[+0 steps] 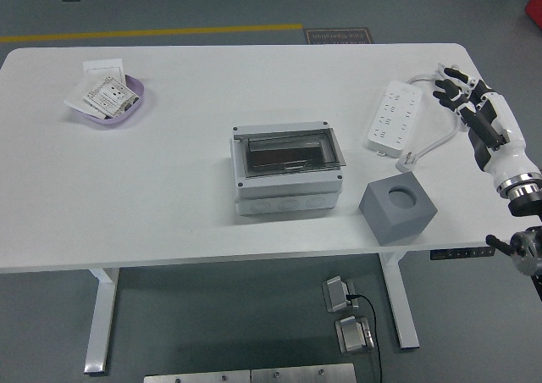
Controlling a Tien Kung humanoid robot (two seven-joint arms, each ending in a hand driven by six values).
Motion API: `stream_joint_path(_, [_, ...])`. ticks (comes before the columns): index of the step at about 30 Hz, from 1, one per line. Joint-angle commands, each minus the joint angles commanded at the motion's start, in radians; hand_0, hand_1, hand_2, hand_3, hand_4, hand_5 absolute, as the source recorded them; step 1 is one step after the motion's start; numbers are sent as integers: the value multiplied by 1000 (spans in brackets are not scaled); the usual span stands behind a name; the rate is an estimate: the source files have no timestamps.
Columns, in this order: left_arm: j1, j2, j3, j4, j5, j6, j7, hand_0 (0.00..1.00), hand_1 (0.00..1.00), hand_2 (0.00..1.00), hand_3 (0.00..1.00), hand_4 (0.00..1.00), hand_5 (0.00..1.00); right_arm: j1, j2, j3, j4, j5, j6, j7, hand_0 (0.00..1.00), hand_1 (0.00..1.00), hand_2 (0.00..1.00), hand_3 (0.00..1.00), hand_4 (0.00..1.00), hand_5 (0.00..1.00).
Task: Pick up the cylinder from the cube,place it in the box,flap close box
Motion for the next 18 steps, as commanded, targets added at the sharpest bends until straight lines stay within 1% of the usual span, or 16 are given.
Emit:
stream_joint_path(10, [-1,-2,-108,-23,103,1,-1,623,648,602,617,643,170,-5,1,1,-7,11,-7,10,892,761,748,754,998,611])
stream_joint_path(14, [-2,-1,-121,-27,116,2,-1,623,647,603,618,644,171,-5,-1,1,-8,14,-10,13,887,754,746,749,998,617])
stream_joint_path(18, [-4,1,-119,-27,116,2,0,623,647,603,618,644,171,-4,-2,0,-10,15,-12,14,887,754,746,749,998,617])
